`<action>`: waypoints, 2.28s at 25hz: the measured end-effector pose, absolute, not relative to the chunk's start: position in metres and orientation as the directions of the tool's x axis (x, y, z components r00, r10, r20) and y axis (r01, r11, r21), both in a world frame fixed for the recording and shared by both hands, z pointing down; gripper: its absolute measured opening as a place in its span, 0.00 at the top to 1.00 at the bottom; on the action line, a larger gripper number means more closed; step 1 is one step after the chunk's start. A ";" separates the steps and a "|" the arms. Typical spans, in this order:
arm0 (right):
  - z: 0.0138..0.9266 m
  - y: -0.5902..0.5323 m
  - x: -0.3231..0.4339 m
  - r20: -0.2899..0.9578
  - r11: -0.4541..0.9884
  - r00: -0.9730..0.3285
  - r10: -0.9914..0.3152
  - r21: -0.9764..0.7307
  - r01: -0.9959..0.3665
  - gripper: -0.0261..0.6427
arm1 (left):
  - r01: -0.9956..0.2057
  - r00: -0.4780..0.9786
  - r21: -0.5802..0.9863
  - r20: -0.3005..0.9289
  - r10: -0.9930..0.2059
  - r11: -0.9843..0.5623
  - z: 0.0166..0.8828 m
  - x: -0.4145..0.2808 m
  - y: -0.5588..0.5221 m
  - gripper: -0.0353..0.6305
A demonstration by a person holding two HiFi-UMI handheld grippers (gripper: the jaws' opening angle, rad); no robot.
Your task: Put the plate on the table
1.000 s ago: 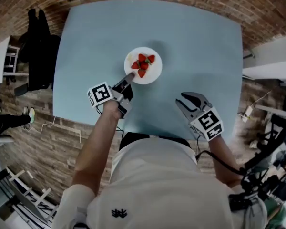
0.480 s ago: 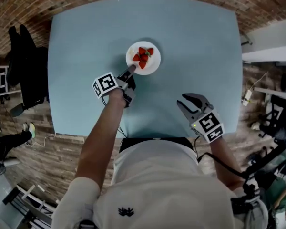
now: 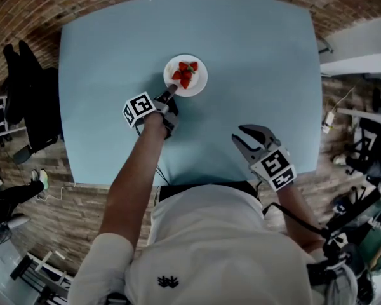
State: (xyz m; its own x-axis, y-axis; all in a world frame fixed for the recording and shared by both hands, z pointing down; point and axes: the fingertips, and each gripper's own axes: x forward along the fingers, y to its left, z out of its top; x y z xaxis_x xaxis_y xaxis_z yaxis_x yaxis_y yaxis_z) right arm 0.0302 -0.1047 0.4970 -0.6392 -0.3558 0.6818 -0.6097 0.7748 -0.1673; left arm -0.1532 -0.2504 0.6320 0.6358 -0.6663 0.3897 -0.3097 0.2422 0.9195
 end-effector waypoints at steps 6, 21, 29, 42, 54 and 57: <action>0.496 -0.100 0.029 0.672 0.775 -0.649 -0.357 -0.174 -0.607 0.80 | -0.411 0.612 0.885 0.445 -0.653 0.218 0.632 -0.154 -0.251 0.93; 0.492 -0.083 0.038 0.652 0.789 -0.678 -0.341 -0.194 -0.583 0.80 | -0.839 0.438 0.544 0.692 -0.574 0.017 0.628 -0.158 -0.254 0.80; 0.488 -0.080 0.053 0.649 0.788 -0.678 -0.345 -0.192 -0.584 0.80 | -0.931 0.328 0.361 0.771 -0.545 -0.050 0.636 -0.165 -0.254 0.73; 0.487 -0.081 0.076 0.641 0.819 -0.696 -0.323 -0.179 -0.545 0.80 | -0.962 0.248 0.268 0.790 -0.560 -0.048 0.628 -0.169 -0.249 0.69; 0.486 -0.079 0.078 0.621 0.914 -0.757 -0.205 -0.156 -0.375 0.80 | -0.971 0.235 0.215 0.765 -0.599 -0.106 0.564 -0.141 -0.192 0.69; 0.491 -0.077 0.065 0.623 0.938 -0.768 -0.152 -0.153 -0.310 0.80 | -0.970 0.240 0.215 0.762 -0.601 -0.115 0.550 -0.133 -0.162 0.69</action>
State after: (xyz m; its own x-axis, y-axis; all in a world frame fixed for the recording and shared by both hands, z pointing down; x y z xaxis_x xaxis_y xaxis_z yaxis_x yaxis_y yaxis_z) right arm 0.0654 -0.0765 0.4913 -0.7676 -0.1524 0.6226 -0.3102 0.9384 -0.1526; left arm -0.1334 -0.1623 0.5497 0.2403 -0.6009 0.7624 -0.9698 -0.1147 0.2153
